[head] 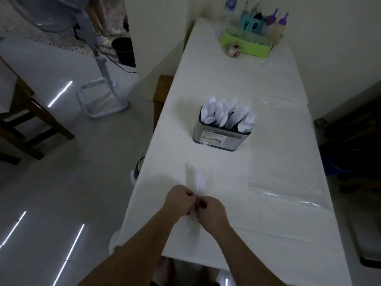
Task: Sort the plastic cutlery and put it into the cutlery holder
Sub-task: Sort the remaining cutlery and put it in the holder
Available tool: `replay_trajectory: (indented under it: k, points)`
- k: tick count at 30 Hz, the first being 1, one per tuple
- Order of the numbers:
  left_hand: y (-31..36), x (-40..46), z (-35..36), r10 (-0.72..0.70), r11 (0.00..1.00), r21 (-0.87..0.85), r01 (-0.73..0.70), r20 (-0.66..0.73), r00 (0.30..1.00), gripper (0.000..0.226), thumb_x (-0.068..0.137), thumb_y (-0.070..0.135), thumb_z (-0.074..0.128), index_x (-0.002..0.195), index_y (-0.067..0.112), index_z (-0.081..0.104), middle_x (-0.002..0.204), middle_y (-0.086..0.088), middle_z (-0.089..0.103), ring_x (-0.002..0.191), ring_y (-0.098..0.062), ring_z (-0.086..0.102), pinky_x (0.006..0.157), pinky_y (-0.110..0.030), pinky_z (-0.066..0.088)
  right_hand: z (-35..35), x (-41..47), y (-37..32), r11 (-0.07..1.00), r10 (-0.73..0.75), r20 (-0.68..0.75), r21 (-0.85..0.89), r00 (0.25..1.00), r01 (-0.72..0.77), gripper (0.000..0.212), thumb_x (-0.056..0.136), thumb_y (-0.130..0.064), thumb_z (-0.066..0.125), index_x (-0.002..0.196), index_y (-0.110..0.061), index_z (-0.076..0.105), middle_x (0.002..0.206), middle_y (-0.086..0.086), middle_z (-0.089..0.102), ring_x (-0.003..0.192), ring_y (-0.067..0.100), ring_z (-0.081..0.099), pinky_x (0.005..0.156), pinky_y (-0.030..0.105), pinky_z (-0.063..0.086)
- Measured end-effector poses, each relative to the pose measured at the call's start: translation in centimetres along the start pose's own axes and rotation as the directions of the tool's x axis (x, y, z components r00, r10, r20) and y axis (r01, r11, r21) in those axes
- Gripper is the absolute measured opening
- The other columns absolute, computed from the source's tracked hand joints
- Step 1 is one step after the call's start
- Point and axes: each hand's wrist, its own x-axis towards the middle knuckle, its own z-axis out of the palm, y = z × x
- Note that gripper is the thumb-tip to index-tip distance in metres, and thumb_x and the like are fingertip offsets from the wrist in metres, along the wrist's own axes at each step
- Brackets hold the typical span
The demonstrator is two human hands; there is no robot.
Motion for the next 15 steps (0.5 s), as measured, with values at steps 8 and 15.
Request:
replay_trajectory:
  k: [8, 15]
  points:
    - [1.4, 0.1, -0.7, 0.201, 0.973, 0.112, -0.202, 0.024, 0.979, 0.021, 0.087, 0.015, 0.062, 0.069, 0.005, 0.069, 0.066, -0.012, 0.066, 0.065, -0.028, 0.065, 0.061, -0.032, 0.054, -2.2, -0.3, -0.8, 0.979, -0.176, 0.015, -0.102, 0.984, 0.176, 0.032, 0.095, -0.015, 0.039, 0.106, -0.014, 0.069, 0.096, 0.008, 0.067, 0.088, 0.023, 0.063, 0.077, 0.032, 0.049]
    - [3.8, -1.2, -0.1, 0.293, 0.956, -0.045, -0.29, 0.124, 0.948, 0.023, 0.099, 0.011, 0.042, 0.087, 0.013, 0.062, 0.073, -0.003, 0.065, 0.054, -0.013, 0.065, 0.05, -0.03, 0.051, -6.2, -0.2, -1.3, 0.971, -0.025, -0.102, 0.235, 0.994, 0.049, 0.026, 0.092, -0.034, 0.054, 0.067, -0.027, 0.061, 0.065, -0.004, 0.065, 0.065, 0.013, 0.067, 0.062, 0.036, 0.054]
